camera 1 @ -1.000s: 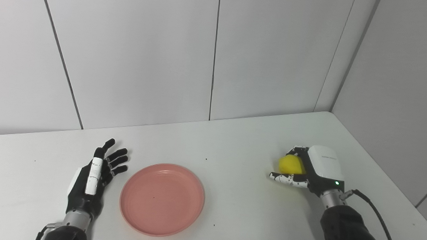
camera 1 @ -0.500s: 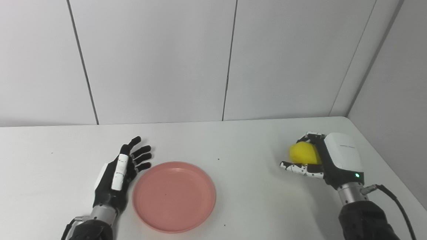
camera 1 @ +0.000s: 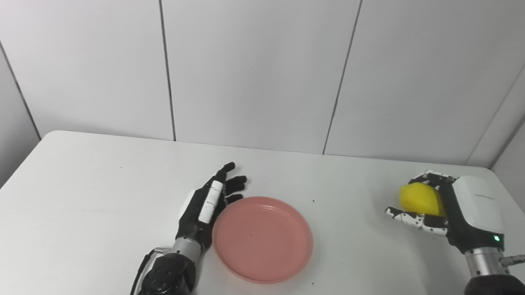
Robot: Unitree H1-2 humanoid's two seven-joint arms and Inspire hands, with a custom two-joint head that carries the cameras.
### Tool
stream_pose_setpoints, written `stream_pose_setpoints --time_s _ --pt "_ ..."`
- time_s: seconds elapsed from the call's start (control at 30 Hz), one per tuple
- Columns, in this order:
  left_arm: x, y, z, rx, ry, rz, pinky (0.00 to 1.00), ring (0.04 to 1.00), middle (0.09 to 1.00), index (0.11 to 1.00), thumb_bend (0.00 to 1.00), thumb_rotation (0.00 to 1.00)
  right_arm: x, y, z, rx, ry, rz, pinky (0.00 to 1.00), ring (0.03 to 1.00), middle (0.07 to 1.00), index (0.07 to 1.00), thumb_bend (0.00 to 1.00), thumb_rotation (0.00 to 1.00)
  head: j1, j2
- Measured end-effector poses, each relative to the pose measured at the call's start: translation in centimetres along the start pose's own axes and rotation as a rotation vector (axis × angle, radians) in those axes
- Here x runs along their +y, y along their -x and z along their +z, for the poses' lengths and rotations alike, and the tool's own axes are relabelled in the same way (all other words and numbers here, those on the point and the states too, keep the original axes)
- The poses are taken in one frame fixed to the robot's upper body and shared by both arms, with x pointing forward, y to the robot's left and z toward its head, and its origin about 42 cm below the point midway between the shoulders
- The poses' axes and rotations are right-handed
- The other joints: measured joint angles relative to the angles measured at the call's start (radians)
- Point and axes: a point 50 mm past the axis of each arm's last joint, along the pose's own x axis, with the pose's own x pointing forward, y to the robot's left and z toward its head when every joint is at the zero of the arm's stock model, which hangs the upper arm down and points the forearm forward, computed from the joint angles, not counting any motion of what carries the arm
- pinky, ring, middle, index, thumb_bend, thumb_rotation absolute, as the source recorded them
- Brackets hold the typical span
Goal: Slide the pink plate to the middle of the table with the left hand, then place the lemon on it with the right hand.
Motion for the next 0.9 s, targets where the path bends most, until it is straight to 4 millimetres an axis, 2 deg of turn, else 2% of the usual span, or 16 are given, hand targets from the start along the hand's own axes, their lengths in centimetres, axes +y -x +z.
stream_pose_setpoints --time_s 0.13,0.27,0.43,0.67,0.83,0.9 --pt "-0.3 0.0 -0.1 -0.002 -0.017 0.010 0.73 0.790 0.749 0.847 0.89 0.90 -0.7 -0.7 1.3 -0.051 -0.017 -0.033 0.10 0.149 0.225 0.331 0.57 0.39 0.008 -0.003" --pt "-0.5 -0.1 -0.1 -0.004 -0.012 0.011 0.74 0.780 0.743 0.835 0.89 0.87 -0.8 -1.5 2.7 -0.085 -0.039 -0.026 0.10 0.154 0.229 0.337 0.56 0.40 0.014 -0.005" --pt "-0.8 0.0 -0.1 -0.005 -0.005 0.016 0.74 0.784 0.742 0.838 0.89 0.87 -0.4 -2.1 4.2 -0.120 -0.047 0.032 0.11 0.161 0.235 0.330 0.58 0.40 0.003 -0.005" --pt "-0.7 0.0 -0.1 -0.005 -0.004 0.022 0.74 0.778 0.738 0.838 0.91 0.87 0.7 -3.7 7.8 -0.185 -0.068 0.082 0.12 0.176 0.250 0.328 0.59 0.44 -0.017 -0.008" --pt "-0.7 -0.1 -0.1 -0.005 -0.004 0.016 0.75 0.779 0.743 0.840 0.92 0.86 1.3 -4.8 10.2 -0.224 -0.068 0.122 0.15 0.208 0.290 0.405 0.58 0.47 -0.021 -0.006" --pt "-0.7 0.0 -0.1 -0.005 -0.004 0.015 0.75 0.781 0.746 0.843 0.92 0.87 1.6 -5.2 10.8 -0.235 -0.069 0.130 0.16 0.214 0.294 0.403 0.58 0.46 -0.023 -0.006"
